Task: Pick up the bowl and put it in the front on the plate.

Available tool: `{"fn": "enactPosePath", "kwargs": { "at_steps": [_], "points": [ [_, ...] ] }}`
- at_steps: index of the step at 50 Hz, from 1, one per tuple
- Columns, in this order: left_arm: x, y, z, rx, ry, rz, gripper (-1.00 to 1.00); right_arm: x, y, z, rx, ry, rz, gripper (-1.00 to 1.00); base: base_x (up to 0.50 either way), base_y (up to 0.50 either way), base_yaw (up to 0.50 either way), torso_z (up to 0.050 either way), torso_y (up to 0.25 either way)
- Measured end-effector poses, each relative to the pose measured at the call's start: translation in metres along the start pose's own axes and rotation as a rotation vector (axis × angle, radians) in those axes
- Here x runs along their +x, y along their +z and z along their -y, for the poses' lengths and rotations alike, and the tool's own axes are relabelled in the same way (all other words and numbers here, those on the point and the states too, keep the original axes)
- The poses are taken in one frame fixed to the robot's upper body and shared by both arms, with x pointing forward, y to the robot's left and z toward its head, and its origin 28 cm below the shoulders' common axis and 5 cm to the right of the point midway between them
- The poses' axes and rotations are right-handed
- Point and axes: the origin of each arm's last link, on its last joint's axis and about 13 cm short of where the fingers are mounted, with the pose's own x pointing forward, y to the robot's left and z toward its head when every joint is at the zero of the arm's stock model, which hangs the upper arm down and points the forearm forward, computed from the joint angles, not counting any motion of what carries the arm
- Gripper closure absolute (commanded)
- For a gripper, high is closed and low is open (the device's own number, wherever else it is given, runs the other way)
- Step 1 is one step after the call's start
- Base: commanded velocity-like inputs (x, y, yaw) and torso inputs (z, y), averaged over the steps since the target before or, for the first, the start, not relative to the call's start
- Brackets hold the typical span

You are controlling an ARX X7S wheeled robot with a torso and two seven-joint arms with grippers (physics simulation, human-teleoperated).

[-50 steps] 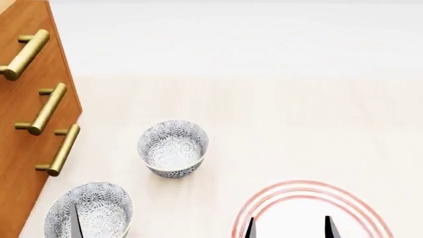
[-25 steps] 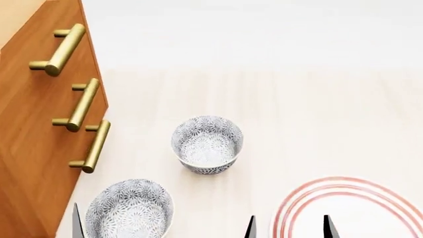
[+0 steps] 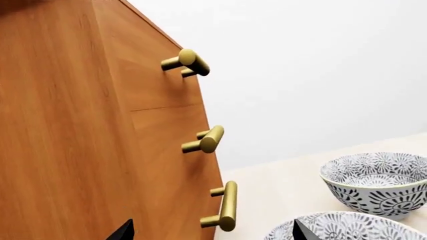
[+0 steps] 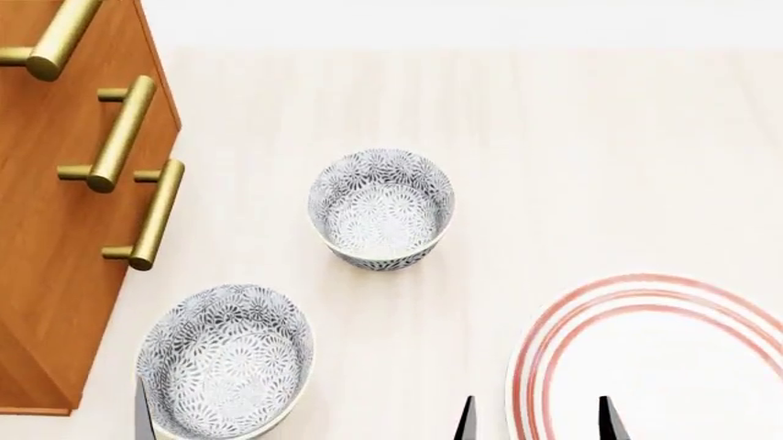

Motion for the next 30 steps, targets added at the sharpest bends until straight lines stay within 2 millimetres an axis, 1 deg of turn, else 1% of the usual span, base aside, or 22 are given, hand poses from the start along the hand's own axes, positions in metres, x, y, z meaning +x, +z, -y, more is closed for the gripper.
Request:
{"fn": "enactPosePath", "kwargs": {
  "at_steps": [11, 17, 24, 30],
  "points": [
    [0.0, 0.0, 0.0, 0.004, -0.005, 0.002, -1.0, 0.004, 0.0, 0.0, -0.006, 0.0, -0.01, -1.0, 0.0, 0.0, 0.0, 0.0, 0.0],
    [0.0, 0.0, 0.0, 0.004, -0.008, 0.001, -1.0, 0.017, 0.005, -0.001, -0.011, -0.004, -0.007, -1.0, 0.0, 0.0, 0.0, 0.0, 0.0],
    [0.0, 0.0, 0.0, 0.003, -0.01, 0.0, -1.0, 0.05, 0.016, -0.003, -0.03, 0.003, -0.009, -1.0, 0.0, 0.0, 0.0, 0.0, 0.0],
    [0.0, -0.001, 0.001, 0.001, -0.012, -0.003, -1.0, 0.09, 0.026, -0.005, -0.032, 0.005, -0.07, -1.0, 0.0, 0.0, 0.0, 0.0, 0.0]
  ]
}}
